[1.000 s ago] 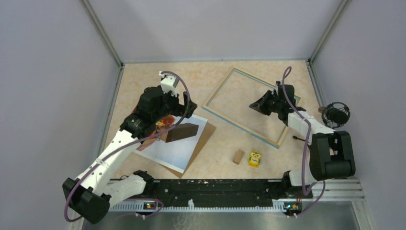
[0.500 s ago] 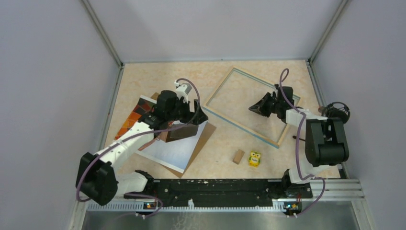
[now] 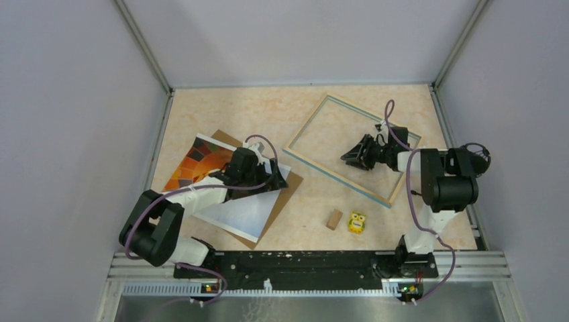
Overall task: Put the photo into the frame
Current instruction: Pick up the photo frame item at the center of the board.
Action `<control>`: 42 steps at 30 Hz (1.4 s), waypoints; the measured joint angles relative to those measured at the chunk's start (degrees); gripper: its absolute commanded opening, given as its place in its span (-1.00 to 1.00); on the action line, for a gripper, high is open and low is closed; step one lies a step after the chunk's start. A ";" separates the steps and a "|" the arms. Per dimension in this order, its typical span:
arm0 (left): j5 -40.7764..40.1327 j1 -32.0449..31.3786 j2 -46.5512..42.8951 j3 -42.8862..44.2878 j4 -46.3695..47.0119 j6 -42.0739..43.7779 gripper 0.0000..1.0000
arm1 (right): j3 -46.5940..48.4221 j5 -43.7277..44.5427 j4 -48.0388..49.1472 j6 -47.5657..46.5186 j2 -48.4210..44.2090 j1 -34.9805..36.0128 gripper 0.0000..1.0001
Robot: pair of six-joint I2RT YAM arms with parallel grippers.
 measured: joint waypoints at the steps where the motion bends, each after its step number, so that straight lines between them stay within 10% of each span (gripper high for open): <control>1: -0.02 0.00 -0.28 -0.46 1.03 -0.39 0.97 | 0.11 -1.09 0.87 0.13 0.70 0.00 -0.14; 23: 1.33 -0.13 1.49 -1.75 7.78 -1.75 0.97 | -4.22 -6.38 31.91 1.29 6.27 4.17 -0.14; 42: 8.63 3.72 -4.28 34.40 -11.67 8.04 0.97 | 3.26 -6.60 13.68 1.18 -2.12 -2.89 -0.14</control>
